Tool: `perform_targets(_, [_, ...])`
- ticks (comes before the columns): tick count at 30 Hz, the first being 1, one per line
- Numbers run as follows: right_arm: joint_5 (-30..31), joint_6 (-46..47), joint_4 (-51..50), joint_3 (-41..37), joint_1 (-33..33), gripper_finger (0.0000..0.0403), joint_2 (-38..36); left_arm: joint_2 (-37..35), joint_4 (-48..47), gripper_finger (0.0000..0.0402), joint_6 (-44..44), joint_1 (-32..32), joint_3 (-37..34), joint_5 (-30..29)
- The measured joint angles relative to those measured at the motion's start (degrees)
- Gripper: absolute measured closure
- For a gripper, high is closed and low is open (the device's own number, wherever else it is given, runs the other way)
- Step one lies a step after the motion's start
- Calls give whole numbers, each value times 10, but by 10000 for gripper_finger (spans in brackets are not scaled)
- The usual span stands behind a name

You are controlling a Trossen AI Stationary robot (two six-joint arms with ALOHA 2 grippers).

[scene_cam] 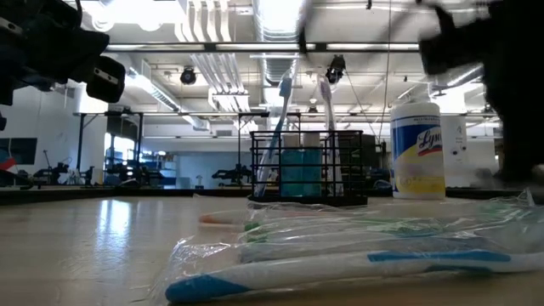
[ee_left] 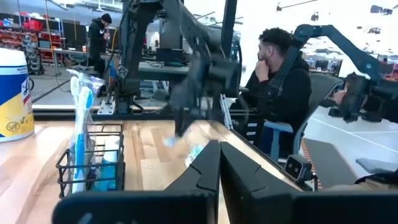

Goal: Pick & Place toothbrushing station
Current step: Put the purple toothbrush into the wire organizer

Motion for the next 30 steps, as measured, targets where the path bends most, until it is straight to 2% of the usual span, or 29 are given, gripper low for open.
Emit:
perform_targets(3, [96, -2, -3, 6, 6, 388, -47, 0, 0, 385, 5, 0, 0, -1])
perform_targets(5, [193, -9, 4, 9, 16, 388, -78, 0, 3, 385, 5, 0, 0, -12])
perform_targets(8, [347, -73, 57, 9, 22, 389, -140, 0, 10, 389, 5, 0, 0, -33])
perform_targets(12, [459, -243, 158, -7, 6, 389, -197, 1, 14, 394, 5, 0, 0, -66])
perform_targets(14, [506, -370, 243, -26, -3, 389, -222, 1, 14, 395, 6, 0, 1, -81])
perform_targets(17, [530, -561, 393, -85, -22, 389, -266, 1, 17, 392, 6, 0, 1, -98])
perform_targets(19, [484, -666, 515, -148, -46, 389, -299, 1, 19, 388, 6, 0, 1, -108])
perform_targets(22, [299, -818, 724, -247, -100, 390, -351, 1, 20, 384, 12, 0, 1, -117])
perform_targets(24, [199, -879, 819, -299, -135, 390, -382, 1, 22, 385, 29, 0, 2, -117])
perform_targets(27, [68, -919, 848, -354, -189, 390, -436, 1, 25, 390, 41, 0, 2, -117])
perform_targets(30, [-35, -919, 848, -404, -251, 390, -481, 1, 30, 394, 42, 0, 2, -117])
